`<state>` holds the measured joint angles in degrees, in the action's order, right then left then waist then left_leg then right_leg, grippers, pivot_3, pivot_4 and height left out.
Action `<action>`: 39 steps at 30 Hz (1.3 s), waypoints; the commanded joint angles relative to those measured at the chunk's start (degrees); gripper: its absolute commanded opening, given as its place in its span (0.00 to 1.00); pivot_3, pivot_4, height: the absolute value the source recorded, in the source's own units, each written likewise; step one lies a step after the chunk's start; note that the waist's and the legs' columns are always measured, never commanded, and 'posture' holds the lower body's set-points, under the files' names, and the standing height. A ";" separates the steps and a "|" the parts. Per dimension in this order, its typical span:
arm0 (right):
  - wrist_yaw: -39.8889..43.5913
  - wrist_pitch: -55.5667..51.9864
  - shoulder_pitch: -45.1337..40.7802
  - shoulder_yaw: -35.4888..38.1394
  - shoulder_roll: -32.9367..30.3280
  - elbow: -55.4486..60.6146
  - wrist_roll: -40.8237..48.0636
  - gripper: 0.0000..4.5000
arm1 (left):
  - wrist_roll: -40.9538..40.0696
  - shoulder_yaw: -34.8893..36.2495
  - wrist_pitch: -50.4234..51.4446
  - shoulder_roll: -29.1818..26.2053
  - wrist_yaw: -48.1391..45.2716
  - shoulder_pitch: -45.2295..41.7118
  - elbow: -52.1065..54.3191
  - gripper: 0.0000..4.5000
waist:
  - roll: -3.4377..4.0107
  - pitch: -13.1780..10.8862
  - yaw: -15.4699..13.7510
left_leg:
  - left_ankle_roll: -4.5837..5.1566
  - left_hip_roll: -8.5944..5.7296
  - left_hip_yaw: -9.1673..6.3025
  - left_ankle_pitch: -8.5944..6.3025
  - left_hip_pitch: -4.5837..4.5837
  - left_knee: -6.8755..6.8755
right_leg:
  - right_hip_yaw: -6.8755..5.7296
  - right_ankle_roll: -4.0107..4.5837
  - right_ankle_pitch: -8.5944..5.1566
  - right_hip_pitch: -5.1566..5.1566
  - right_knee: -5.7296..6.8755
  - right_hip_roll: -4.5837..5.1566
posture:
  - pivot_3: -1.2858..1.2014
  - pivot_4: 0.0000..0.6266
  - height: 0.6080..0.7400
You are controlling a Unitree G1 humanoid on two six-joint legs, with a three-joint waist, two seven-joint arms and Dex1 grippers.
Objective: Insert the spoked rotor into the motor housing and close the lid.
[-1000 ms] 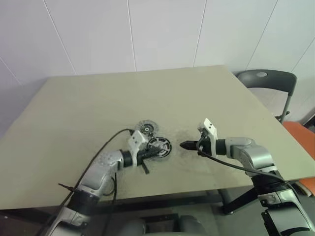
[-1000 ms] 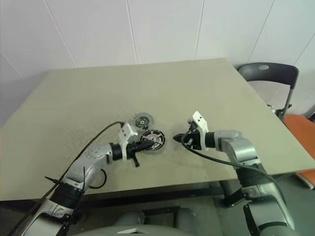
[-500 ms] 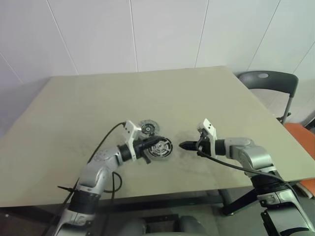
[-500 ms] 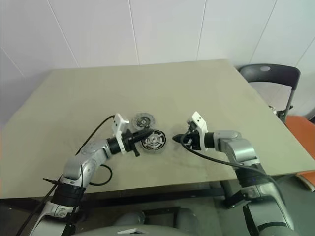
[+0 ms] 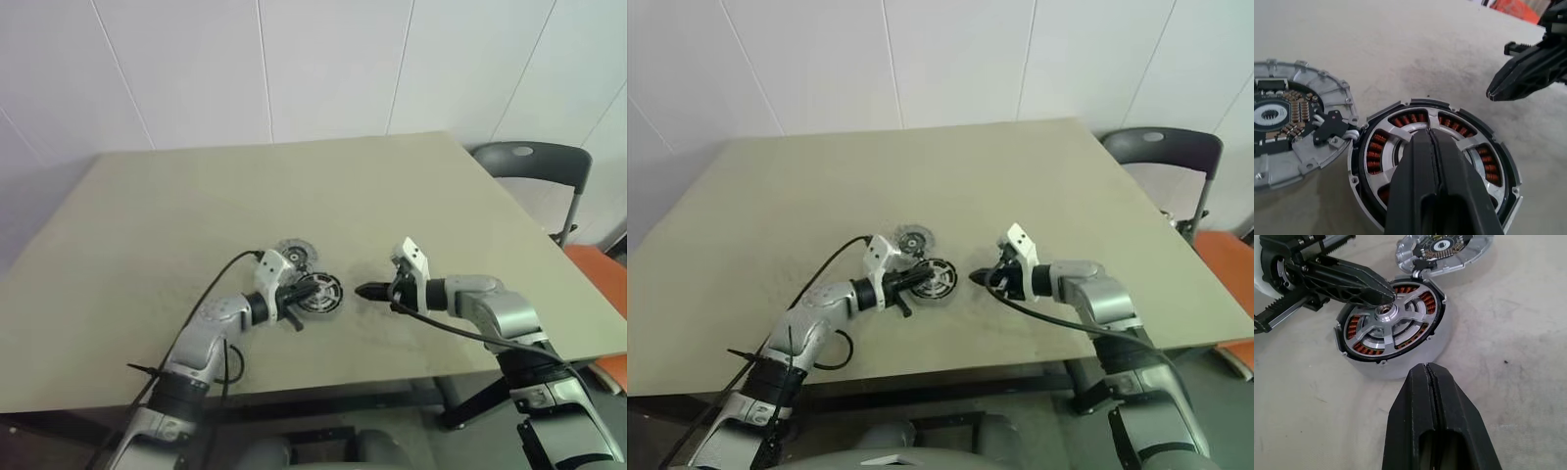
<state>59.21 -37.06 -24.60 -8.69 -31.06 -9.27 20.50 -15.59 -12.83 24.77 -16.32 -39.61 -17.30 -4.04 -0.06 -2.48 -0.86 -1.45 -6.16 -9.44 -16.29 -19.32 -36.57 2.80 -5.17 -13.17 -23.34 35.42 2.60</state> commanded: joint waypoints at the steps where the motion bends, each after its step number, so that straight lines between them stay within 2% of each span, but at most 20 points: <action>1: -0.16 0.34 -0.78 0.74 0.51 1.75 0.47 0.00 | 4.19 -3.43 1.00 -0.92 0.14 0.31 -2.60 0.01 | 0.13 0.13 -0.01 | 0.00 -0.01 0.00 0.00 0.05 -0.01 | 0.00 -0.10 -0.07 0.08 -0.01 0.00 | 0.52 0.00 1.00; 7: 0.32 -0.16 -1.26 1.13 0.92 2.70 1.57 0.00 | -5.20 7.63 -3.52 2.34 -0.58 0.99 4.80 0.01 | 0.13 0.11 0.14 | 0.03 -0.01 -0.05 -0.02 -0.05 -0.28 | -0.05 -0.17 -0.06 0.09 0.03 0.00 | 0.52 0.00 1.00; 13: 3.19 -1.46 -3.05 -1.08 1.04 6.99 2.81 0.00 | -6.49 11.87 -9.35 -1.84 -3.05 8.66 13.92 0.01 | 0.17 0.07 0.20 | 0.05 0.04 0.00 -0.05 -0.10 -0.20 | 0.01 -0.17 -0.02 -0.07 0.06 -0.02 | 0.52 0.00 1.00; 17: 5.93 -1.35 -5.81 -4.90 0.75 8.69 1.64 0.00 | -3.80 12.26 -14.14 -5.96 -4.34 16.23 18.39 0.01 | 0.16 0.06 0.08 | 0.08 0.01 0.02 -0.07 -0.11 -0.26 | 0.00 -0.14 -0.05 -0.01 0.01 0.00 | 0.52 0.00 1.00; 19: 8.02 1.45 -8.02 -9.46 -0.94 8.35 -2.57 0.00 | -0.02 11.24 -18.27 -9.85 -5.85 21.01 20.87 0.01 | 0.17 0.04 0.13 | 0.10 0.01 0.02 -0.08 -0.12 -0.28 | 0.00 -0.05 -0.10 -0.01 0.00 0.00 | 0.52 0.00 1.00; 21: 10.02 5.34 -10.50 -14.01 -2.55 6.96 -7.47 0.00 | -0.83 12.32 -18.90 -11.21 -6.22 23.40 22.23 0.01 | 0.26 -0.01 -0.01 | 0.11 0.01 0.04 -0.09 -0.11 -0.27 | 0.01 0.05 -0.16 0.00 -0.01 0.00 | 0.52 0.00 1.00; 26: 15.00 12.89 -15.66 -19.22 -3.80 4.14 -13.47 0.00 | -4.16 15.39 -18.84 -10.42 -4.64 24.32 23.12 0.01 | 0.29 -0.05 0.00 | 0.11 0.03 0.05 -0.10 -0.11 -0.36 | -0.12 0.04 -0.18 0.10 0.00 0.06 | 0.52 0.00 1.00; 30: 17.07 21.72 -19.54 -22.67 -3.93 0.36 -19.83 0.00 | -3.11 15.31 -21.06 -9.34 -3.80 24.13 21.17 0.01 | 0.29 -0.05 0.12 | 0.12 0.03 0.04 -0.10 -0.12 -0.33 | -0.11 0.01 -0.16 0.04 -0.02 0.05 | 0.52 0.00 1.00; 33: 19.47 28.07 -21.83 -24.85 -4.54 -2.29 -24.02 0.14 | -2.74 15.28 -22.68 -8.48 -3.18 23.96 19.23 0.00 | 0.30 -0.05 0.08 | 0.12 0.04 0.07 -0.10 -0.11 -0.30 | -0.10 -0.07 -0.09 0.00 -0.01 0.04 | 0.52 0.00 1.00; 39: 22.01 33.60 -24.20 -25.41 -3.30 -3.75 -27.12 0.56 | -2.60 15.47 -25.07 -7.69 -2.82 24.39 16.84 0.00 | 0.29 -0.05 0.05 | 0.12 0.03 0.06 -0.10 -0.12 -0.30 | -0.10 -0.05 -0.10 0.02 -0.01 0.05 | 0.52 0.00 1.00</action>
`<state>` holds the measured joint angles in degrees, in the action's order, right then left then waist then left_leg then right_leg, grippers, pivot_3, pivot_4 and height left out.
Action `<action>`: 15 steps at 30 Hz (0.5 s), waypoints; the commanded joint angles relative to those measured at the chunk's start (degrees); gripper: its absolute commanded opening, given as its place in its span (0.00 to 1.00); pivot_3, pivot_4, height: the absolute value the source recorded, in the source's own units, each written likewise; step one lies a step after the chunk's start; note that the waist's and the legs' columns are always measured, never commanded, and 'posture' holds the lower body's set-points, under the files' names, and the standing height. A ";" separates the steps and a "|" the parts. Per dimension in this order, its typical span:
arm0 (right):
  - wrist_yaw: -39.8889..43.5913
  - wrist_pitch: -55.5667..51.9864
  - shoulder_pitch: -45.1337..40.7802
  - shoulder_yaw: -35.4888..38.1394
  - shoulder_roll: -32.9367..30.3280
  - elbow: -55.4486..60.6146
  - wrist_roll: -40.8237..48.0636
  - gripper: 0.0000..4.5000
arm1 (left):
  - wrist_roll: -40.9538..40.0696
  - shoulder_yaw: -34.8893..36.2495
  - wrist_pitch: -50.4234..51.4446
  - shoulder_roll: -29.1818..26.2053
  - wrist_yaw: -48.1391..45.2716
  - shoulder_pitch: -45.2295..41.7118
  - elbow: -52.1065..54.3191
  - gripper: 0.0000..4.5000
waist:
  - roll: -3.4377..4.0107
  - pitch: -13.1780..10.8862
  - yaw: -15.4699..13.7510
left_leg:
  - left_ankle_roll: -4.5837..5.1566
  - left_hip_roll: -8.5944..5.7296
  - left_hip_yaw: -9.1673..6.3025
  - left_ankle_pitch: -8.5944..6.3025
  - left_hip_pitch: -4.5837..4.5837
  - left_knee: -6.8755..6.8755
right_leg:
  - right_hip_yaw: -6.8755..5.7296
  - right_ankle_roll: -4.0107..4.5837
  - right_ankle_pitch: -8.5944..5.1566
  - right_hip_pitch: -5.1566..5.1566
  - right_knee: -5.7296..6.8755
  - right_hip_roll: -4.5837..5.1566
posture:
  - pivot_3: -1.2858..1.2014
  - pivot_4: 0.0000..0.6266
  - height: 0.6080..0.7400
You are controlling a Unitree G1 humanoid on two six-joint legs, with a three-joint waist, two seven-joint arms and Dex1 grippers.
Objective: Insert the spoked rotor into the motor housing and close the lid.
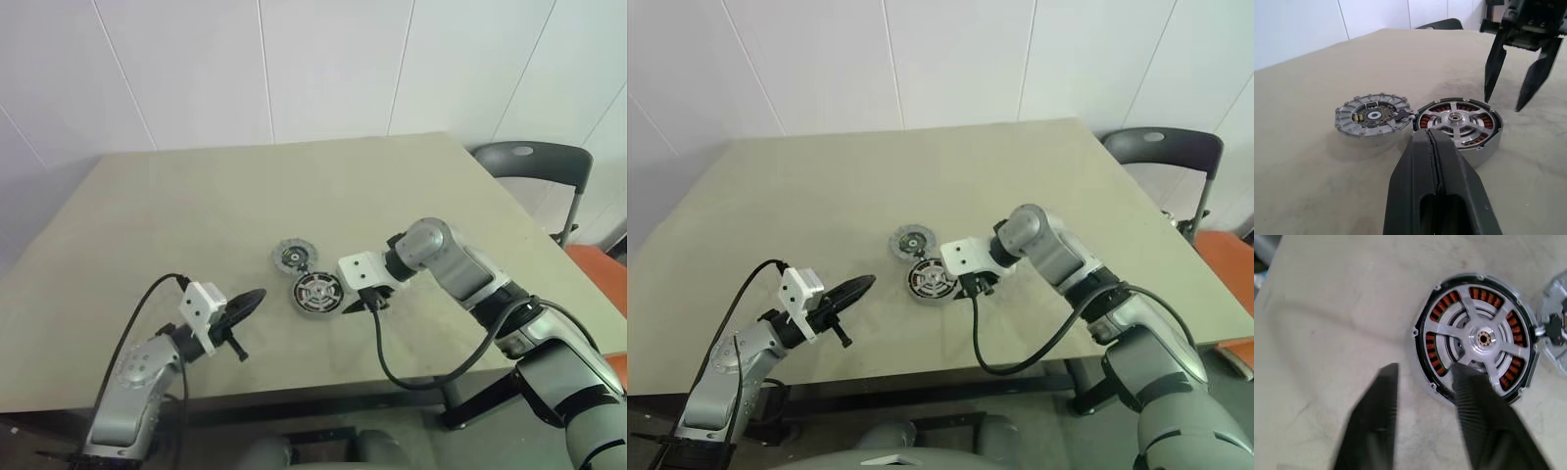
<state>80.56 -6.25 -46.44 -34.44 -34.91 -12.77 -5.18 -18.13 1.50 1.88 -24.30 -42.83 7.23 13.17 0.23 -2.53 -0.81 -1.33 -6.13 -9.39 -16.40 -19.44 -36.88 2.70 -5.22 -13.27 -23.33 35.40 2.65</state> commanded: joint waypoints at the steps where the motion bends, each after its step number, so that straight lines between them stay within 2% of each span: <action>1: 0.97 3.30 -2.46 0.27 0.70 -0.45 -1.85 0.65 | 0.01 1.11 -2.51 0.39 0.54 -0.01 -0.66 0.00 | 0.00 0.00 -0.01 | 0.00 0.00 0.00 0.00 0.00 0.00 | 0.00 0.00 0.00 0.00 0.00 0.00 | 0.52 0.00 1.00; 3: 1.47 4.03 -2.45 0.21 0.85 -0.70 -2.42 0.79 | 0.06 1.04 -3.03 0.49 0.75 0.14 -1.10 0.00 | 0.00 0.00 -0.01 | 0.00 0.00 0.00 0.00 0.01 0.00 | 0.00 0.01 0.00 0.00 0.01 0.00 | 0.52 0.00 1.00; 15: -2.20 8.15 -0.15 -0.19 3.76 -4.10 -6.86 0.79 | 0.33 0.46 -3.40 0.72 1.83 -0.08 -1.83 0.00 | 0.01 0.00 -0.04 | 0.00 0.00 0.00 0.00 0.02 -0.01 | 0.01 0.11 -0.02 -0.01 0.07 -0.01 | 0.52 0.00 1.00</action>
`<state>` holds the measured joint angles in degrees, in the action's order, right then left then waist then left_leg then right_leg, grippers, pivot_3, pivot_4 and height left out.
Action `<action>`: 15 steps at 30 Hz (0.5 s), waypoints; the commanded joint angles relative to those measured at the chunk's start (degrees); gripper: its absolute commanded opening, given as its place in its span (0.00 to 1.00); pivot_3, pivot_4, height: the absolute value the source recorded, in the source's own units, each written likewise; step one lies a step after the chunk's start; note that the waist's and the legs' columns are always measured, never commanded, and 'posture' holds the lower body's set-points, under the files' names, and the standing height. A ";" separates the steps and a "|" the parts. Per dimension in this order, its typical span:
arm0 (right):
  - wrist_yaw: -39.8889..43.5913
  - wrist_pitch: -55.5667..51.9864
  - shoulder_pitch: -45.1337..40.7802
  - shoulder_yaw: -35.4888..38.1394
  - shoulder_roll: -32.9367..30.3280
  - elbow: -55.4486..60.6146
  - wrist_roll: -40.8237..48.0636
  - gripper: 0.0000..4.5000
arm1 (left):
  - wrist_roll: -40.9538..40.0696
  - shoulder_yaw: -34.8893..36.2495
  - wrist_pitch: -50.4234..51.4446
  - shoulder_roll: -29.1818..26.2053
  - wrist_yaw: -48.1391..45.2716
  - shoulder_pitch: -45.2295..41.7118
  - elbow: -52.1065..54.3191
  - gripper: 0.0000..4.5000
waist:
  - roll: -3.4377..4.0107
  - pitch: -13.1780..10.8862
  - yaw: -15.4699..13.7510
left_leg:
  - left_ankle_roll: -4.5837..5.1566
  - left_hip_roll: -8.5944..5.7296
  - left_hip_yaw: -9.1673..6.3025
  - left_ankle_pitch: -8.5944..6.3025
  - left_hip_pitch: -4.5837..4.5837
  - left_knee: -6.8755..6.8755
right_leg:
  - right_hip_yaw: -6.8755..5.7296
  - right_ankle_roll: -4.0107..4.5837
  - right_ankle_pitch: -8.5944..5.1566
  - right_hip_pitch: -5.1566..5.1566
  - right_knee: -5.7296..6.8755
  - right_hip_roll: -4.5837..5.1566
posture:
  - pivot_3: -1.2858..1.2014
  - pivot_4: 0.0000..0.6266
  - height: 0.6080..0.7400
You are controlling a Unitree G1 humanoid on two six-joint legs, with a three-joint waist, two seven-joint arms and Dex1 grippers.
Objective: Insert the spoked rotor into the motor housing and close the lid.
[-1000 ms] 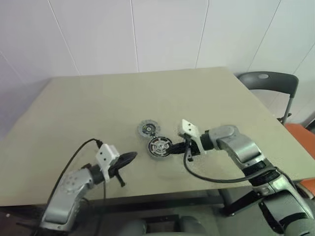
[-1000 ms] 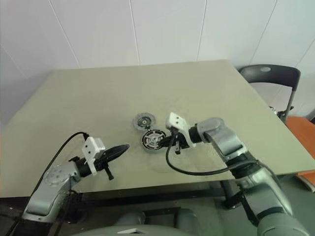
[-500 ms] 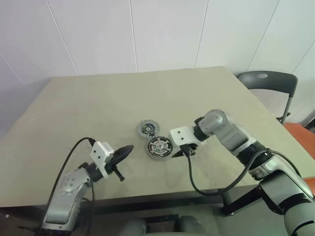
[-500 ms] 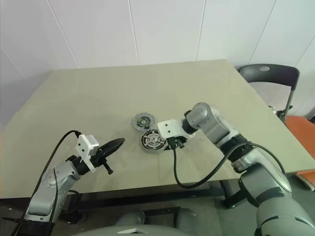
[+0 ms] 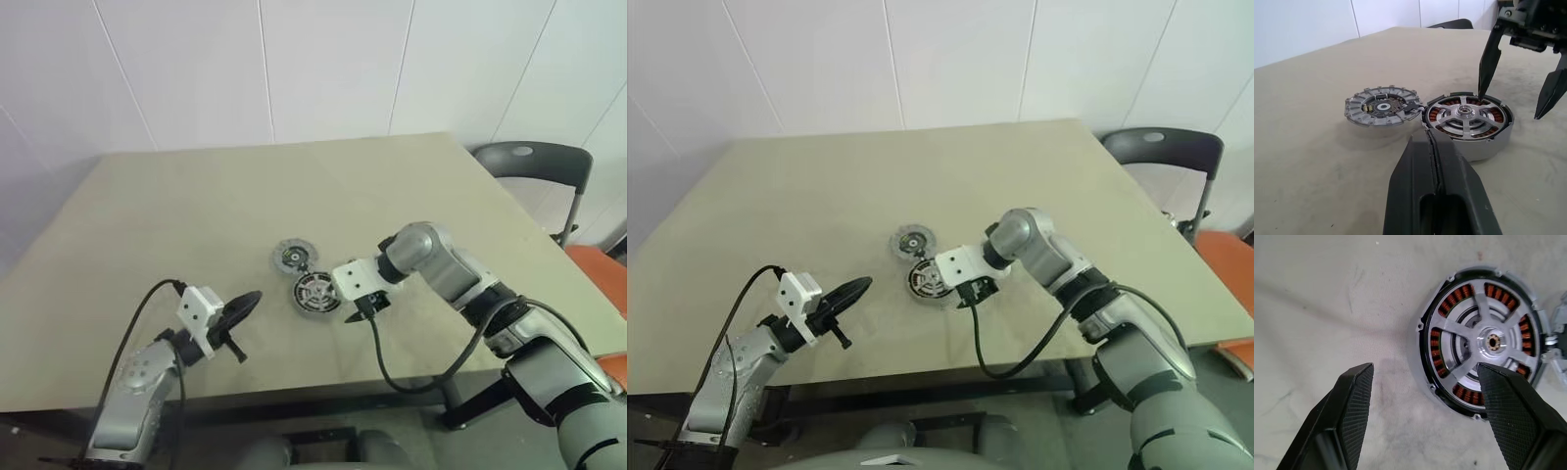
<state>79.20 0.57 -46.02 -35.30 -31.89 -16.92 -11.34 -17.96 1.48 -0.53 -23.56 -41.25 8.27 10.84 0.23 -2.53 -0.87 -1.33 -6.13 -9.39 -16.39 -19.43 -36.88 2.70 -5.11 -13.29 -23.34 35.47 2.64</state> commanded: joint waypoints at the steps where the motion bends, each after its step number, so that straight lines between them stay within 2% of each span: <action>1: -0.97 1.49 -0.51 0.75 0.88 -0.08 -0.91 0.79 | 0.12 0.42 -0.98 -0.01 0.29 -1.14 0.49 0.00 | 0.01 0.00 0.03 | 0.00 0.00 0.00 0.00 0.00 0.00 | 0.00 0.02 0.01 -0.01 0.00 0.00 | 0.52 0.00 1.00; 15: -2.57 5.07 -2.39 1.38 1.11 -4.70 -4.08 0.79 | 0.33 -0.38 -0.46 0.26 0.75 -2.16 0.01 0.00 | 0.01 0.00 0.06 | 0.00 0.00 0.00 0.00 0.03 0.00 | 0.01 0.02 0.01 0.01 0.03 -0.02 | 0.52 0.00 1.00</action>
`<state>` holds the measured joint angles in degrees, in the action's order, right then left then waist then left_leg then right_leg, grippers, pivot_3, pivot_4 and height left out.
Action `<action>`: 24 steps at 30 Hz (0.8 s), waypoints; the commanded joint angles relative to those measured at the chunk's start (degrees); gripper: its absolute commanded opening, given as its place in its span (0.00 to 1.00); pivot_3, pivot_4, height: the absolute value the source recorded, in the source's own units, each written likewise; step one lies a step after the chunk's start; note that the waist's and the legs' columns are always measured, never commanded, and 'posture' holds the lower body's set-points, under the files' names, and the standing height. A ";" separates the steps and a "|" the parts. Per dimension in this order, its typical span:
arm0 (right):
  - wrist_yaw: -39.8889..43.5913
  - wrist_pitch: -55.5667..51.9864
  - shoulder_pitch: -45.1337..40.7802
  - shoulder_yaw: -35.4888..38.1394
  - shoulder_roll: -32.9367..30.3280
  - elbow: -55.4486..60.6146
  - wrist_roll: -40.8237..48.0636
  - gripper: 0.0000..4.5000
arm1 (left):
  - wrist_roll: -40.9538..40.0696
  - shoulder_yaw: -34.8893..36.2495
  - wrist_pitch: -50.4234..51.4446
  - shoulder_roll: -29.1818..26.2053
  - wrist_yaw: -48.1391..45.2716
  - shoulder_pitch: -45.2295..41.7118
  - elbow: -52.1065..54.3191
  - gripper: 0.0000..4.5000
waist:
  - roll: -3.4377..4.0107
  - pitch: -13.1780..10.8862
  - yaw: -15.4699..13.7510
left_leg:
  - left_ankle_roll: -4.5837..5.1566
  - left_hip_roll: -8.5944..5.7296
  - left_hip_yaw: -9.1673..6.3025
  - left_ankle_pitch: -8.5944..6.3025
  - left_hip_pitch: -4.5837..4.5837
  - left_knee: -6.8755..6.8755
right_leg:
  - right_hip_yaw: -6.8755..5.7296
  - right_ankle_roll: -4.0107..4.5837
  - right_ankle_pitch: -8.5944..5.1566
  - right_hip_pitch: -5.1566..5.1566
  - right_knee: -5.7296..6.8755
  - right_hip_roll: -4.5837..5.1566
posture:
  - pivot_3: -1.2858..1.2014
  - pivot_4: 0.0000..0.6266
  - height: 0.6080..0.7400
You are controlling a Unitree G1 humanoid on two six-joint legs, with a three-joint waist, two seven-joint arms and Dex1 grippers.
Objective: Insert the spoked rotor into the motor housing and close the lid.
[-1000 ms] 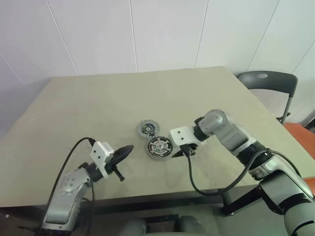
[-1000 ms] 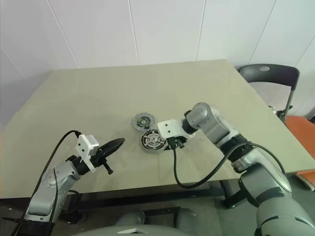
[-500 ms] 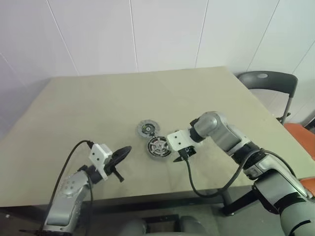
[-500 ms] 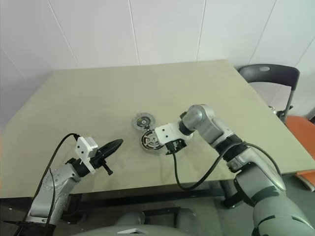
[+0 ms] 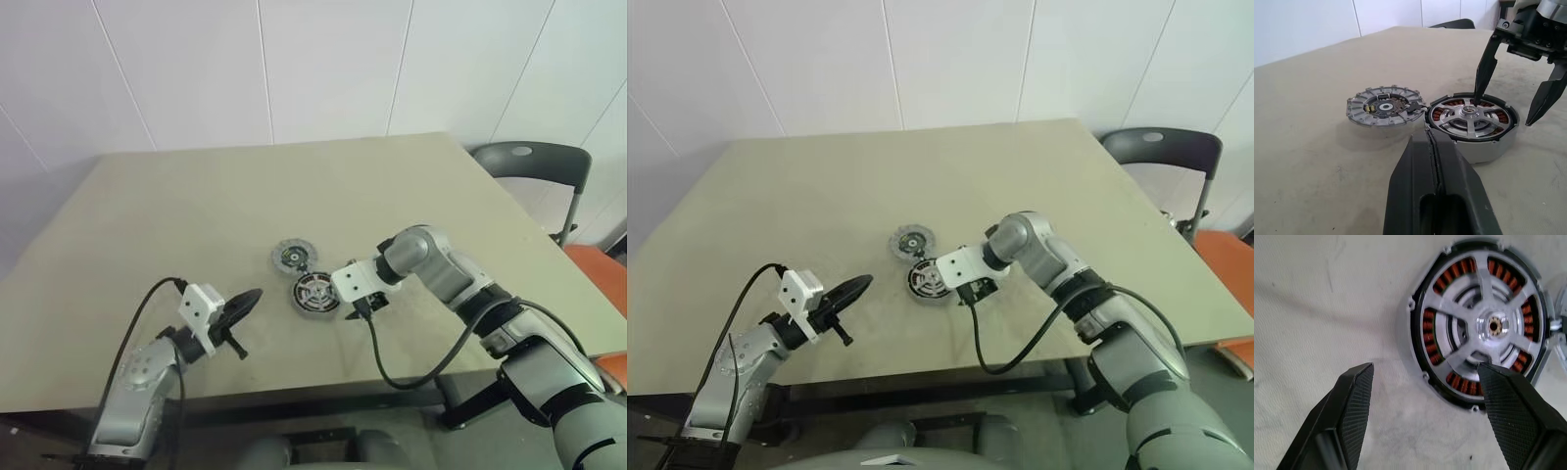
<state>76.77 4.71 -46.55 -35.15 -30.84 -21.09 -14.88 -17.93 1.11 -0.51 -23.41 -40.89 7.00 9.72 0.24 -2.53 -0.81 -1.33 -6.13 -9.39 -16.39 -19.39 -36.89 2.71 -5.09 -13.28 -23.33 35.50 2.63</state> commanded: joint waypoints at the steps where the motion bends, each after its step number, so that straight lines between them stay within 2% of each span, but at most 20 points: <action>1: -0.18 1.15 -2.00 1.19 -0.03 -0.78 -0.80 0.79 | 0.34 -0.19 -0.13 0.15 0.61 -1.02 1.50 0.00 | 0.00 0.00 0.00 | 0.00 0.00 0.00 0.00 0.00 0.00 | 0.00 0.00 0.00 0.00 0.00 0.00 | 0.52 0.00 1.00; 5: -0.17 1.86 -2.25 0.95 -0.29 -1.84 -1.67 0.79 | 0.38 -0.63 0.77 0.18 1.21 -1.38 2.43 0.00 | 0.00 0.00 0.01 | 0.00 0.00 0.00 0.00 0.00 0.00 | 0.00 0.00 0.00 0.00 0.00 0.00 | 0.52 0.00 1.00; 13: 1.16 2.34 -1.97 0.75 -0.74 -2.20 -2.31 0.20 | 0.21 -0.55 2.17 -0.06 1.88 -2.13 3.40 0.00 | -0.01 0.02 -0.03 | 0.00 -0.01 -0.02 0.00 0.00 0.00 | 0.00 0.01 0.01 0.02 -0.01 0.00 | 0.52 0.00 1.00; 16: 0.83 2.14 -1.90 1.19 -0.25 -1.89 -2.02 0.03 | 0.20 -0.45 2.67 -0.07 2.14 -2.07 3.91 0.00 | 0.02 0.02 -0.08 | 0.00 -0.01 0.00 0.00 0.02 -0.01 | 0.00 -0.02 -0.03 0.04 0.00 0.00 | 0.52 0.00 1.00; 24: 2.29 -3.80 -0.44 2.86 1.82 2.59 2.03 0.01 | 0.50 -0.75 3.06 0.06 2.54 -2.18 4.07 0.00 | 0.01 0.01 -0.05 | 0.01 -0.03 -0.03 -0.01 -0.04 0.02 | -0.01 0.05 0.14 -0.04 -0.01 0.01 | 0.52 0.00 1.00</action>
<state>78.26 1.47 -46.83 -33.86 -29.33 -20.83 -14.29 -17.51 0.22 3.06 -23.25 -38.50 5.84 12.13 0.25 -2.52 -0.86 -1.32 -6.16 -9.41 -16.40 -19.43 -36.83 2.70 -5.04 -13.14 -23.38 35.49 2.64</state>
